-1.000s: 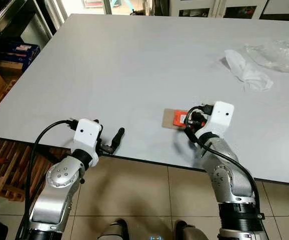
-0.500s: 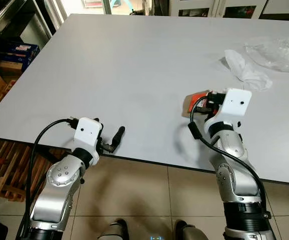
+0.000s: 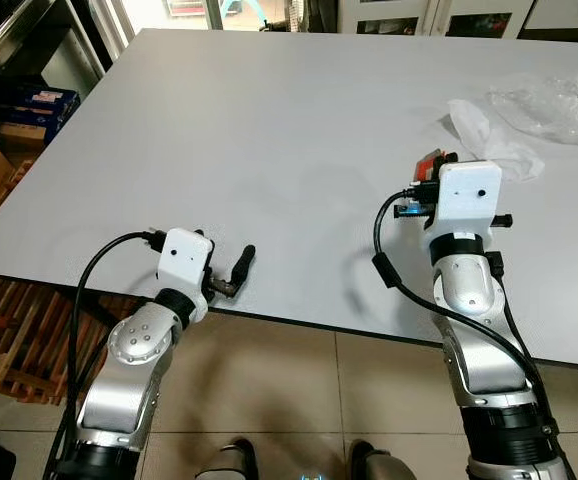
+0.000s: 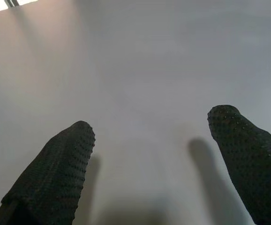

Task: Picking trash to rubbish bin

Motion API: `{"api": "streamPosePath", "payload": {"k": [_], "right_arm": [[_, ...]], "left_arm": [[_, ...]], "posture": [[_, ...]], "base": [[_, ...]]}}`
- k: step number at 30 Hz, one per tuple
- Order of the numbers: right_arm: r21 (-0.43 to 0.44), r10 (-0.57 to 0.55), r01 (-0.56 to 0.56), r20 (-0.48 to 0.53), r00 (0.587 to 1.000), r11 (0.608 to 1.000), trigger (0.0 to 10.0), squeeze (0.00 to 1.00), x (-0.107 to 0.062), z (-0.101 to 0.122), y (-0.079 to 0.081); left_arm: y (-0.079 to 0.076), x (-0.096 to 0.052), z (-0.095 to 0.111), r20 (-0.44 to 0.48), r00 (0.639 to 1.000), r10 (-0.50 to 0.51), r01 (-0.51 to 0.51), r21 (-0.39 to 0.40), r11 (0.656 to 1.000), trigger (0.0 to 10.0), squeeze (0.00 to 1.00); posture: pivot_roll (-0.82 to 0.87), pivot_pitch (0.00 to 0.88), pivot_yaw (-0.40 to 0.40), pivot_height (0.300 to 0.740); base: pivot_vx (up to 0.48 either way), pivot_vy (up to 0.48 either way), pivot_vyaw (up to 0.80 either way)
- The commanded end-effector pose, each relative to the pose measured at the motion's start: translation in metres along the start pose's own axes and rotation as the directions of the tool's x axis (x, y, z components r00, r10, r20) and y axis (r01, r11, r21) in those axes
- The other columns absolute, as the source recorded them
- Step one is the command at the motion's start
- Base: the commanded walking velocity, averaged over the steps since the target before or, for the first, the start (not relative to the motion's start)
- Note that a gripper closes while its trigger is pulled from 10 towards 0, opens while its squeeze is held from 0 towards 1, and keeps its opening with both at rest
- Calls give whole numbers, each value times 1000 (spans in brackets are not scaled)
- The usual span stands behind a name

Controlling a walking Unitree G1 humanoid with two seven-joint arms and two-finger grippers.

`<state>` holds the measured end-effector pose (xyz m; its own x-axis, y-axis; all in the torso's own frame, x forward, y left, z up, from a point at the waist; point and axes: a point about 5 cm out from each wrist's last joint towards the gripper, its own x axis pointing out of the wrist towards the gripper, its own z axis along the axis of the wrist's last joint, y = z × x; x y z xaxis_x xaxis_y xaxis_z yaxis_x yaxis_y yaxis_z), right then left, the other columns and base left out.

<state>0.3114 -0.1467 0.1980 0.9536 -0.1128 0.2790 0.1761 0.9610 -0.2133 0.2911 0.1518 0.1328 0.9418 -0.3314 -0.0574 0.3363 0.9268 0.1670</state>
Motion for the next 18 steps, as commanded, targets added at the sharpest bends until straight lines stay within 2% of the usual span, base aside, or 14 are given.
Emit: {"api": "streamPosePath", "payload": {"k": [1,4,5,6,7,8,9,10,18], "right_arm": [[-9,-11,11,34,999,1000,0,0,-2,5,-2],[-15,-17,18,39,999,1000,0,0,-4,6,-4],[2,-22,22,32,999,1000,2000,0,-5,5,-4],[10,-25,25,28,999,1000,6745,0,-5,4,-5],[17,-27,27,28,999,1000,6745,0,-6,4,-5],[20,-27,26,29,999,999,9176,0,-6,4,-6],[22,-26,26,30,999,999,9176,0,-6,5,-6],[21,-27,27,30,999,999,10000,0,-7,4,-6],[12,-39,38,27,999,999,10000,0,-14,4,-15]], "left_arm": [[0,0,-2,-4,1000,9,-9,5,1000,10000,0],[-3,4,-2,3,1000,6,-6,-2,1000,10000,0],[-4,6,-2,7,1000,6,-6,-5,1000,10000,0],[-5,7,-2,10,1000,6,-6,-7,1000,10000,0],[-6,8,-2,13,1000,6,-6,-9,1000,10000,0],[-6,9,-2,16,1000,9,-9,-10,1000,10000,0],[-7,9,-2,19,1000,10,-10,-11,1000,10000,0],[-7,10,-2,28,999,19,-18,-17,1000,10000,0],[-7,23,12,92,994,63,-57,-65,996,10000,0]], "posture": [[47,176,74,740],[33,167,71,740],[29,164,70,740],[21,159,68,740],[21,159,68,740],[17,155,66,740],[17,155,66,740],[-1,141,60,740],[-36,116,50,740]], "base": [[0,0,0],[0,0,0],[0,0,0],[0,0,0],[0,0,0],[0,0,0],[0,0,0],[0,0,0],[0,0,0]]}}
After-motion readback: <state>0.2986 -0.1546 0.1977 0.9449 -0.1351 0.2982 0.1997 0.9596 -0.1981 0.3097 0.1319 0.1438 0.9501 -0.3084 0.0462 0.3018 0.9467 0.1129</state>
